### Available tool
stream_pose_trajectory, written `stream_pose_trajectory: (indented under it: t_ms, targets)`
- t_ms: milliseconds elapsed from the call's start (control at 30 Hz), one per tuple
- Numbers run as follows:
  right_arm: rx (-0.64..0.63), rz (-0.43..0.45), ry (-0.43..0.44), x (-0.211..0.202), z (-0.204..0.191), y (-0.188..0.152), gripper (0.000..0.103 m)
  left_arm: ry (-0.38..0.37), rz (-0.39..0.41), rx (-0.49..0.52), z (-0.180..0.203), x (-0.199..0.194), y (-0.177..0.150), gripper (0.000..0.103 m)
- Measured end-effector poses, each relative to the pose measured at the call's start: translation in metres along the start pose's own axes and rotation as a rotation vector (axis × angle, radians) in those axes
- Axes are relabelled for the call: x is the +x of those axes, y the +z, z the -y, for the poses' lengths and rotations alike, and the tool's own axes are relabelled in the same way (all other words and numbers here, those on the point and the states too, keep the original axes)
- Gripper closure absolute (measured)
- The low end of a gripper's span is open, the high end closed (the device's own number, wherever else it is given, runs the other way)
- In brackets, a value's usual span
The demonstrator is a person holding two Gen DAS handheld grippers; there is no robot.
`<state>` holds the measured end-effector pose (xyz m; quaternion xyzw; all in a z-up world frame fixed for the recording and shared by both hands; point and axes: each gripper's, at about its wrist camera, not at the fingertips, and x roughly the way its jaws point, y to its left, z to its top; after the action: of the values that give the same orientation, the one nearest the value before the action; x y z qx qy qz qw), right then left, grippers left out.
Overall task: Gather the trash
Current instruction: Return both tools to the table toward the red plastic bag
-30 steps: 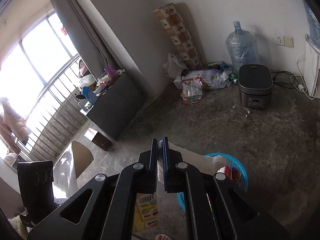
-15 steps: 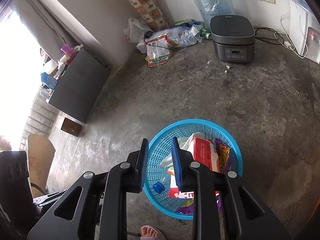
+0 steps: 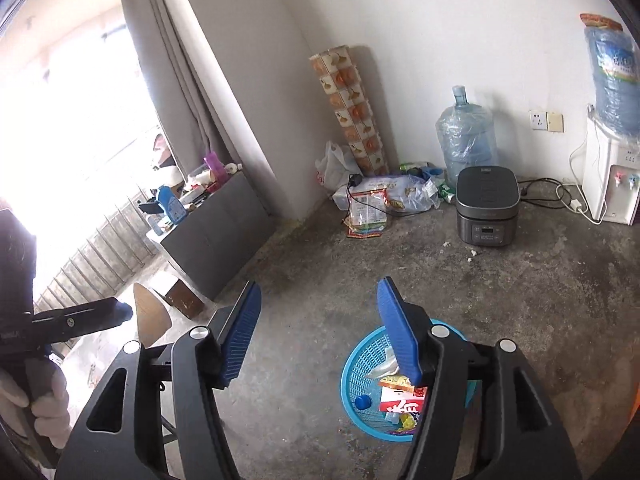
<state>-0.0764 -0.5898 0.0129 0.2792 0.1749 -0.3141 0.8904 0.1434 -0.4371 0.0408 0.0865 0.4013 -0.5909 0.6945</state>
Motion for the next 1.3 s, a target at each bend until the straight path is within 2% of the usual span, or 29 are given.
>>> stream_pose_trajectory:
  t_ms: [67, 167, 233, 333, 567, 767, 967, 1100, 1300]
  targets:
    - [-0.041, 0.061, -0.004, -0.030, -0.024, -0.004, 0.018, 0.029, 0.058, 0.023, -0.001, -0.046, -0.007, 0.014]
    - [-0.105, 0.140, -0.014, -0.069, -0.060, -0.014, 0.006, 0.097, 0.133, 0.033, -0.006, -0.106, -0.026, 0.011]
    - [-0.135, 0.183, -0.018, -0.090, -0.080, -0.022, 0.006, 0.157, 0.181, 0.023, -0.012, -0.144, -0.041, 0.009]
    - [-0.168, 0.186, -0.008, -0.109, -0.106, -0.031, 0.006, 0.218, 0.246, -0.015, -0.023, -0.194, -0.067, 0.009]
    - [-0.228, 0.156, 0.078, -0.139, -0.159, -0.054, 0.006, 0.285, 0.371, -0.200, -0.054, -0.289, -0.141, 0.009]
    - [-0.297, 0.093, 0.215, -0.152, -0.203, -0.082, 0.006, 0.366, 0.441, -0.318, -0.075, -0.337, -0.200, 0.009]
    - [-0.335, -0.001, 0.308, -0.159, -0.224, -0.108, 0.006, 0.459, 0.451, -0.386, -0.093, -0.371, -0.253, 0.009]
    - [-0.350, -0.089, 0.390, -0.157, -0.232, -0.125, 0.007, 0.522, 0.426, -0.448, -0.105, -0.382, -0.289, 0.009]
    - [-0.340, -0.263, 0.515, -0.141, -0.250, -0.154, 0.009, 0.553, 0.333, -0.533, -0.119, -0.372, -0.333, 0.009]
